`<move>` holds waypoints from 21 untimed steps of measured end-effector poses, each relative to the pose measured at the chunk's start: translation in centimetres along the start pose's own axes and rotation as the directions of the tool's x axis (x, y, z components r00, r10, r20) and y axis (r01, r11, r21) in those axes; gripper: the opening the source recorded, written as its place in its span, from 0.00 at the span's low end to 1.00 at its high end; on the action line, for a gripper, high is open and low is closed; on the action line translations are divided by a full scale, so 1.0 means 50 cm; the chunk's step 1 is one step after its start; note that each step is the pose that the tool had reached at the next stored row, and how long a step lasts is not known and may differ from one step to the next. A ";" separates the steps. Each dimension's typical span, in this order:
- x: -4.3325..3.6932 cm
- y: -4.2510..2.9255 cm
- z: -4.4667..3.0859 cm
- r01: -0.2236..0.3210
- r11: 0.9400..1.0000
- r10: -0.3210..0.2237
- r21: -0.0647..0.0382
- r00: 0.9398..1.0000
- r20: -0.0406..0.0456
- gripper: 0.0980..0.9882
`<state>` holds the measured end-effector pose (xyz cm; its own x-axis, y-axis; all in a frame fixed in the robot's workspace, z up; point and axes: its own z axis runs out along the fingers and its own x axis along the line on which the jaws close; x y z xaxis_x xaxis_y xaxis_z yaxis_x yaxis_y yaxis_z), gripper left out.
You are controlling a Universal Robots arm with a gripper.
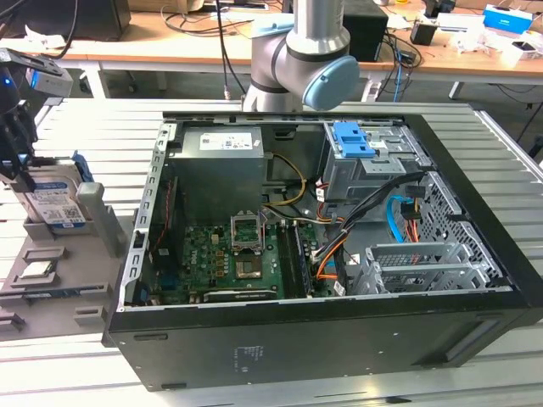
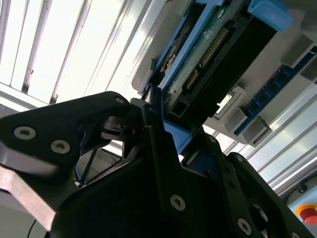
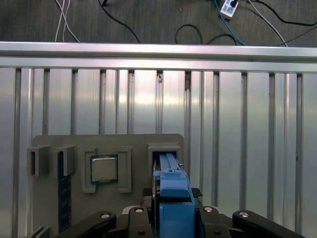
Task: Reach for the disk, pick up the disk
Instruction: 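Pick up the disk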
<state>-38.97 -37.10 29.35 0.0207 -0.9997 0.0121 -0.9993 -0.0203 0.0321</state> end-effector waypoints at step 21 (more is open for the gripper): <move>0.000 -0.004 -0.078 0.000 1.000 0.000 -0.002 1.000 -0.002 0.30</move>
<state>-38.63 -37.04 33.25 0.0208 -0.9997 0.0139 -0.9992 -0.0203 0.0338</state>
